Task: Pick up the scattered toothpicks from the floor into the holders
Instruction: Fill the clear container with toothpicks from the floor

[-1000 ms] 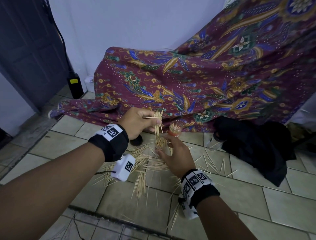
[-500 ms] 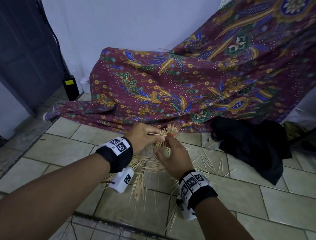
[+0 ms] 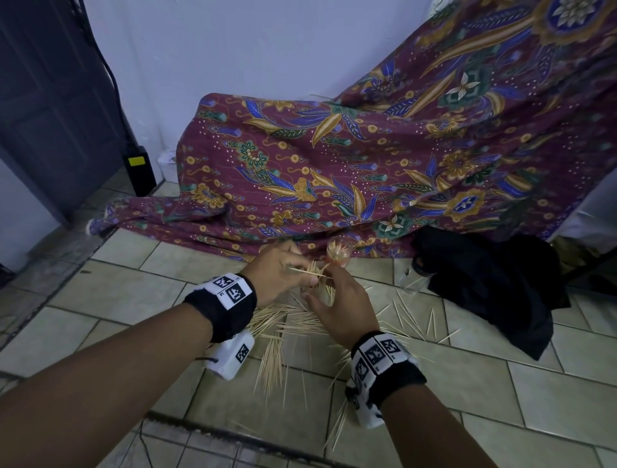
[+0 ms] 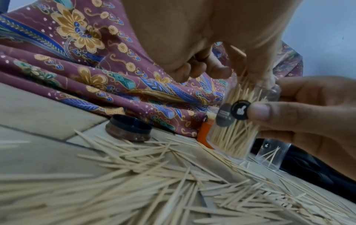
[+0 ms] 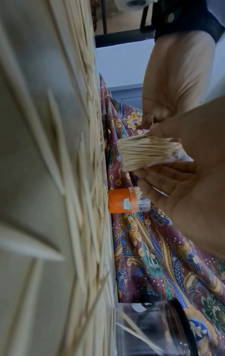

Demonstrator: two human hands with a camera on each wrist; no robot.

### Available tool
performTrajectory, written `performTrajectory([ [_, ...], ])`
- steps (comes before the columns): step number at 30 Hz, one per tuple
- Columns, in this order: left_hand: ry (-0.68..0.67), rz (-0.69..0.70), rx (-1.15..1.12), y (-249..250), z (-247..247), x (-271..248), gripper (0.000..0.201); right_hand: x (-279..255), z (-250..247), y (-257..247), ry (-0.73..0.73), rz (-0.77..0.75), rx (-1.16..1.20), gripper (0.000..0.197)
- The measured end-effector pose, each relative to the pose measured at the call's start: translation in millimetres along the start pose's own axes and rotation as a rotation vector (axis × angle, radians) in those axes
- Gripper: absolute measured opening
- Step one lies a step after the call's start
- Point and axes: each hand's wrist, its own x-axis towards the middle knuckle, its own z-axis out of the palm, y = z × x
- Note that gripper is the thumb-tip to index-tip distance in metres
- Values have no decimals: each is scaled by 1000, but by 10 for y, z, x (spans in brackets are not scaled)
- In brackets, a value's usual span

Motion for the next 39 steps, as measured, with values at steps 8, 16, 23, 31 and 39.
performTrajectory([
  [8,-55,65,58,122,-201,-24,17,-9,-21,-12,5,6,9,51],
  [16,-75,129,259,145,-297,0,3,-6,-16,-21,7,18,-5,51],
  [23,-39,130,245,200,-278,24,15,-4,7,4,14,4,14,45],
  [31,-131,239,428,196,-223,52,10,-7,19,7,7,-5,-4,45],
  [39,-155,325,355,257,-196,113,32,1,9,-25,14,-24,6,47],
])
